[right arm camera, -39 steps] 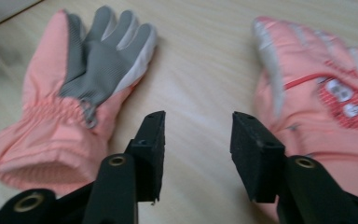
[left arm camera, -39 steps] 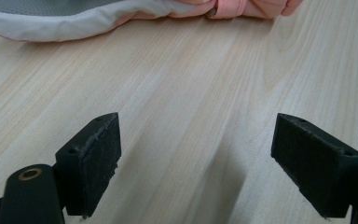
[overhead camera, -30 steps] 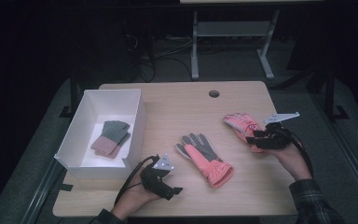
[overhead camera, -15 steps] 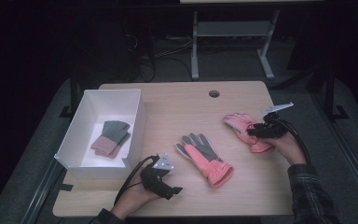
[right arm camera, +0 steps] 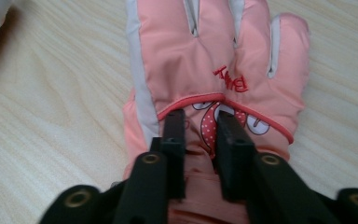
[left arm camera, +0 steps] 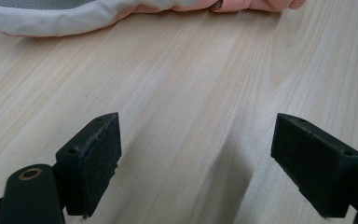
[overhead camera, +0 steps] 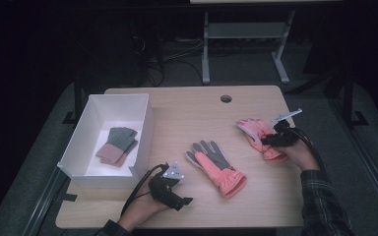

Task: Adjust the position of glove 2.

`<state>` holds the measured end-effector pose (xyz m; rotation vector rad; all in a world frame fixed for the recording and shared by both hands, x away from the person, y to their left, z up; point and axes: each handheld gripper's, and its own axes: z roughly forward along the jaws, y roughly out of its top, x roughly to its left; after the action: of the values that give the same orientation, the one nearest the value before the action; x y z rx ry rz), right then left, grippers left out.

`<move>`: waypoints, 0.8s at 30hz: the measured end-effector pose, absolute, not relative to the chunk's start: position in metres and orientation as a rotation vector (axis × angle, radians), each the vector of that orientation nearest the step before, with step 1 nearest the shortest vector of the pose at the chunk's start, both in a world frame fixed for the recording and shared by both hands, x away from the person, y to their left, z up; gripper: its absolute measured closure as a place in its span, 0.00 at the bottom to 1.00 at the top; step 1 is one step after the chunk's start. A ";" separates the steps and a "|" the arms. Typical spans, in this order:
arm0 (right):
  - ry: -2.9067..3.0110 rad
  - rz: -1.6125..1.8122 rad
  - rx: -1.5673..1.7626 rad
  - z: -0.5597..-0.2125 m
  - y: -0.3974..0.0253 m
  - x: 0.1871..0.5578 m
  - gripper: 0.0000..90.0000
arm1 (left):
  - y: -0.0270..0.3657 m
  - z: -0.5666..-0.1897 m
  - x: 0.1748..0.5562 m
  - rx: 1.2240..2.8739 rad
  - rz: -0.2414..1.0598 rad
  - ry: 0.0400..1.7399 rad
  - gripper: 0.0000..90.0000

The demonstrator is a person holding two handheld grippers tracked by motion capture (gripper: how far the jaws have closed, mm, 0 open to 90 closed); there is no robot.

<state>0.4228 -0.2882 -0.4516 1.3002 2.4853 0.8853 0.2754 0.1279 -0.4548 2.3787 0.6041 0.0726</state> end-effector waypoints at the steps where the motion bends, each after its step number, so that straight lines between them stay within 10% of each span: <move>1: 2.485 0.885 1.300 -0.452 -0.288 0.423 0.86 | 0.128 -0.455 0.275 2.379 0.073 0.604 0.17; 24: 2.386 1.027 1.377 -0.412 -0.300 0.399 0.98 | 0.129 -0.455 0.276 2.383 0.083 0.619 0.17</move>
<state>0.3987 -0.3000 -0.4122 1.3766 2.3862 1.0270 0.2760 0.1286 -0.4548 2.3829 0.6189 0.0830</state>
